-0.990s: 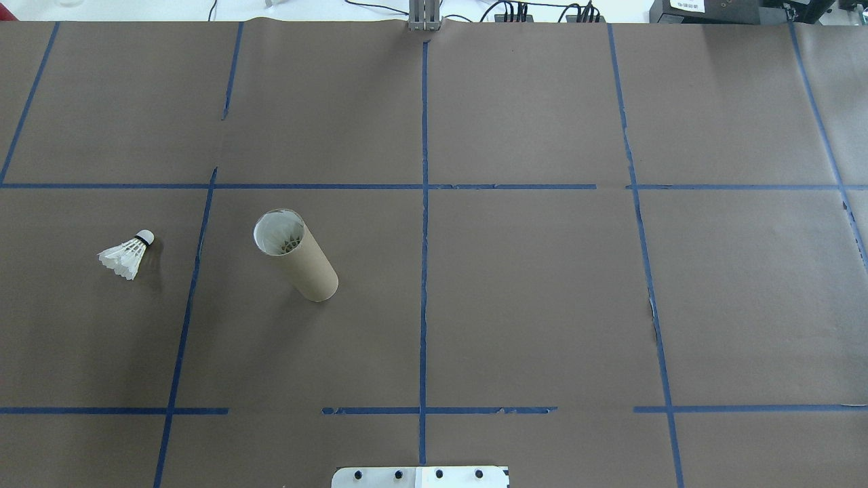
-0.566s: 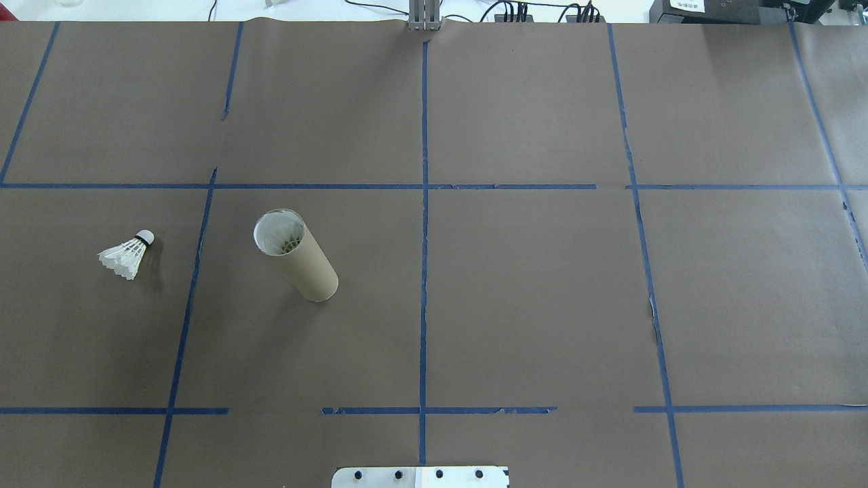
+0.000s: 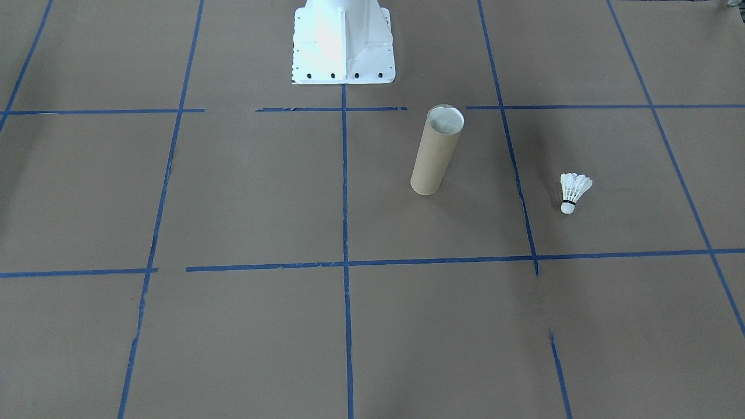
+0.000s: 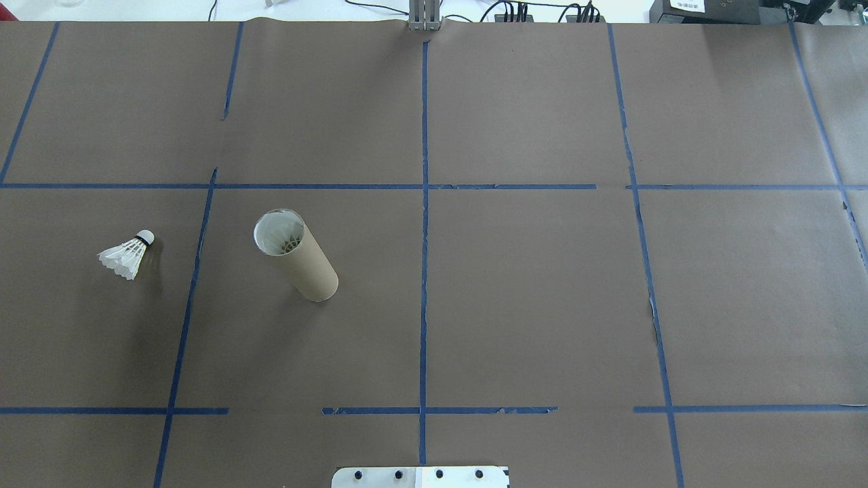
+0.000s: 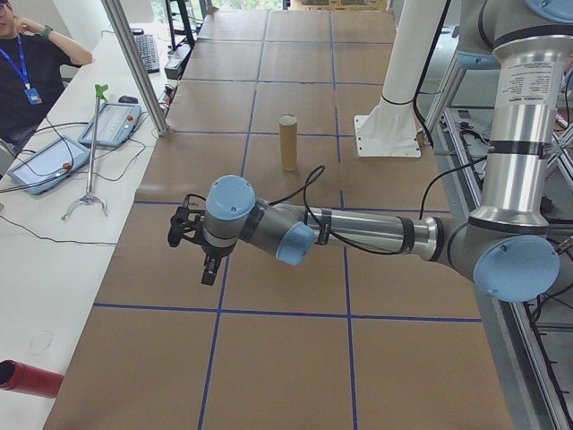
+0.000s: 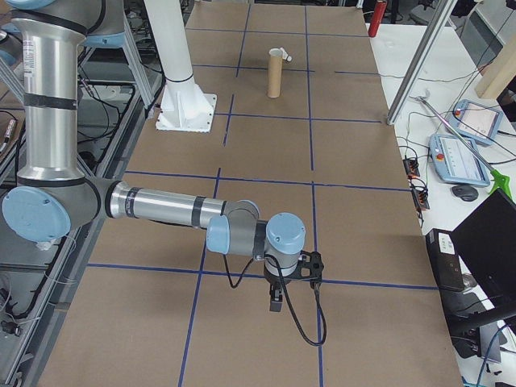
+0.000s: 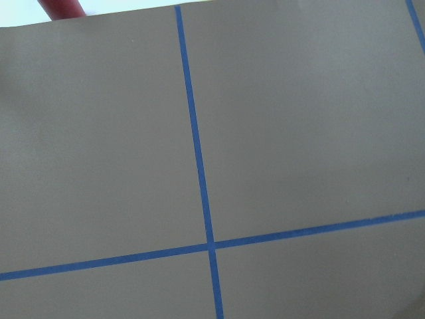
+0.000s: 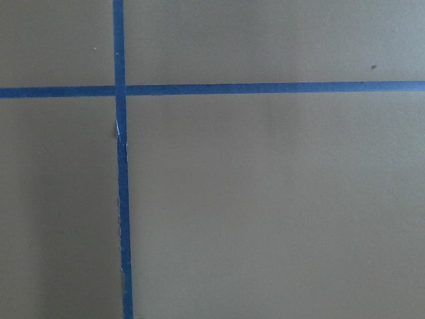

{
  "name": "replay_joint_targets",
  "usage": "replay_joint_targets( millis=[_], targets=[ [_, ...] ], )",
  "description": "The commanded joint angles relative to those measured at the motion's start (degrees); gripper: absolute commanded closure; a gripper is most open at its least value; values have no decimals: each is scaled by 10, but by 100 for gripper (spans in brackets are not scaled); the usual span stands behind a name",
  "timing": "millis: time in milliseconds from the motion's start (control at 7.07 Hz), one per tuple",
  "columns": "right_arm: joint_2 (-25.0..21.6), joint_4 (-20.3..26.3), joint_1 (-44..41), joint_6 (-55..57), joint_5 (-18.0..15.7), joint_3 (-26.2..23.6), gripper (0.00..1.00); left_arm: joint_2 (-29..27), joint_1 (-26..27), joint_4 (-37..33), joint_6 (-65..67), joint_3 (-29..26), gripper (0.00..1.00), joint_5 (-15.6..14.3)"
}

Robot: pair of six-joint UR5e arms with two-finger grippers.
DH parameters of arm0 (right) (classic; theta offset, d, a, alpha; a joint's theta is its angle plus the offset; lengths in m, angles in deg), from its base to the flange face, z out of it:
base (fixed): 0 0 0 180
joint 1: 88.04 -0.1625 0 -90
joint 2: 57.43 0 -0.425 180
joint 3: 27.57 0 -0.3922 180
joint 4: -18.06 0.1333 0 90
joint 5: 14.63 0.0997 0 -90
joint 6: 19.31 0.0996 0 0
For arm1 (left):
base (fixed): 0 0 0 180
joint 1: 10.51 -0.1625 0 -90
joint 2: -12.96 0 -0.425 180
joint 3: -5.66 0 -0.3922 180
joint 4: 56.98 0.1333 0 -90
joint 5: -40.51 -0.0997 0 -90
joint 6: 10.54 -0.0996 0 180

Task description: Collect badminton balls into bucket

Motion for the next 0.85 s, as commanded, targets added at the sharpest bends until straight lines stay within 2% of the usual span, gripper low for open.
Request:
replay_joint_targets(
  millis=[0,283,566,707],
  targets=[
    [0,0,0,0,0,1,0,64,-69,-196,189,-5,0,-27],
    [0,0,0,0,0,1,0,85,-184,-361,402,-26,0,-114],
    [0,0,0,0,0,0,0,85,-280,-479,661,-30,0,-184],
    [0,0,0,0,0,0,0,84,-328,-513,799,-29,0,-250]
  ],
)
